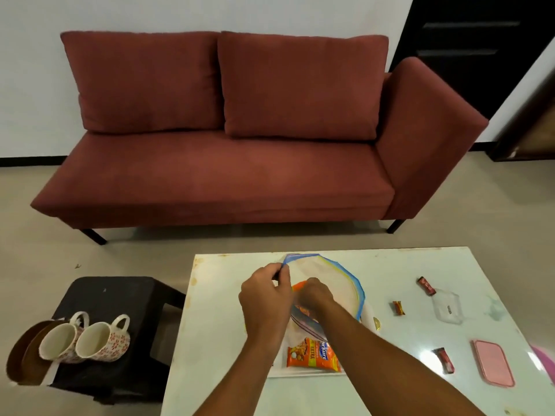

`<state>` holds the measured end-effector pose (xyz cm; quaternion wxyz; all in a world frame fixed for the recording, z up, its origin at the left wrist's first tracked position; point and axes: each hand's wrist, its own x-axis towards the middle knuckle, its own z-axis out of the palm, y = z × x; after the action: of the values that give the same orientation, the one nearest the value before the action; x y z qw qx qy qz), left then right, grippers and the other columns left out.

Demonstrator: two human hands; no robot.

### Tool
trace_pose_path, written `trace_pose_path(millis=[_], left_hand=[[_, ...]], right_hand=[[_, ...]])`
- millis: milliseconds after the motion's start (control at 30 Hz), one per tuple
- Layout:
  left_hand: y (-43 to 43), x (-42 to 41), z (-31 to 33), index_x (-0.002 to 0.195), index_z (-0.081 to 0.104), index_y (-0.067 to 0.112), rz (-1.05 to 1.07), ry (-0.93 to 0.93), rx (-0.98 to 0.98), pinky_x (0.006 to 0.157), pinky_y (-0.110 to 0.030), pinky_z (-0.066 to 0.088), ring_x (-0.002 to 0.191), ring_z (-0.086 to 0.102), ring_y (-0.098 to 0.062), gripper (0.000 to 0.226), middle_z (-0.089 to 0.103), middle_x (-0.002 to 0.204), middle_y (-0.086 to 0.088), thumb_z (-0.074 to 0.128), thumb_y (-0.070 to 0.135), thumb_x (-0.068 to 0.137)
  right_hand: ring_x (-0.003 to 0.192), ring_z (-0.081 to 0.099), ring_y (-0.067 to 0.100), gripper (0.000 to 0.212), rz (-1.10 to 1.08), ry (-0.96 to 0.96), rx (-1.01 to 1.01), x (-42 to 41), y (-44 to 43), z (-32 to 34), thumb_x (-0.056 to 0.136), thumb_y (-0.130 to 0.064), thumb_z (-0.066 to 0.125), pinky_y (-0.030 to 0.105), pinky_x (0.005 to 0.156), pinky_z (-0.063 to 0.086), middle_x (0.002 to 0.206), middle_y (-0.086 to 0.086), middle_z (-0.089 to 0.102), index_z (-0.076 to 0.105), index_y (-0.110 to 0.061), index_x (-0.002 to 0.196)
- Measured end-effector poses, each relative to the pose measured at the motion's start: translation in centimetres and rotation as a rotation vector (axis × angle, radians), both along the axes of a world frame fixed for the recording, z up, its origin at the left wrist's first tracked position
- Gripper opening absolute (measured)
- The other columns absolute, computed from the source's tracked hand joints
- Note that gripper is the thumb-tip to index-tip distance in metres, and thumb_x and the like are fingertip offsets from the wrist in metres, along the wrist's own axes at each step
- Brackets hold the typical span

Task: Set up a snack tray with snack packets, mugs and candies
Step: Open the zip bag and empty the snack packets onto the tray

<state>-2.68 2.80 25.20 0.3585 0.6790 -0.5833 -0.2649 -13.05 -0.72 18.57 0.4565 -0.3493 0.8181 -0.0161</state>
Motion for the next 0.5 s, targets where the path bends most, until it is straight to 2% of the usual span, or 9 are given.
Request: trace_pose_path(millis=[100,233,400,500], left_hand=[[0.2,-0.1,-0.1,0.116,0.076,0.02,-0.044,0.072,0.02,0.07,-0.025,0.062,0.087,0.07,-0.01,0.03,0.077,0.108,0.005,0.064,0.039,0.095],[-0.4,0.6,-0.2,0.112,0.076,0.02,-0.009,0.061,0.024,0.064,-0.023,0.061,0.086,0.072,-0.012,0.03,0.077,0.104,0.007,0.061,0.041,0.097],[-2.2,2.8,-1.3,0.1,0.077,0.017,0.083,-0.082,0.066,0.053,-0.012,0.039,0.068,0.06,-0.007,0.025,0.078,0.093,0.002,0.058,0.034,0.099],[-3.2,4.3,-1.9,0.097,0.076,0.015,0.14,-0.149,0.109,0.049,-0.013,0.03,0.06,0.052,-0.006,0.026,0.077,0.091,0.001,0.057,0.033,0.1]], right_hand=[[0.119,0.062,0.029,0.051,0.002,0.112,-0.046,-0.2,-0.2,-0.4,0.086,-0.03,0.071,0.036,0.097,0.051,0.13,0.009,0.063,0.053,-0.008,0.129],[0.114,0.063,0.029,0.033,0.072,0.221,-0.099,0.7,-0.1,-0.6,0.094,-0.03,0.059,0.036,0.093,0.051,0.124,0.008,0.065,0.059,-0.014,0.124],[0.092,0.07,0.029,0.029,0.253,0.235,-0.211,1.8,0.2,4.0,0.089,-0.037,0.057,0.033,0.074,0.056,0.099,0.007,0.072,0.067,-0.013,0.102],[0.08,0.068,0.026,0.015,0.29,0.162,-0.335,1.0,0.8,9.5,0.082,-0.03,0.061,0.033,0.069,0.056,0.082,0.003,0.068,0.064,-0.015,0.084]])
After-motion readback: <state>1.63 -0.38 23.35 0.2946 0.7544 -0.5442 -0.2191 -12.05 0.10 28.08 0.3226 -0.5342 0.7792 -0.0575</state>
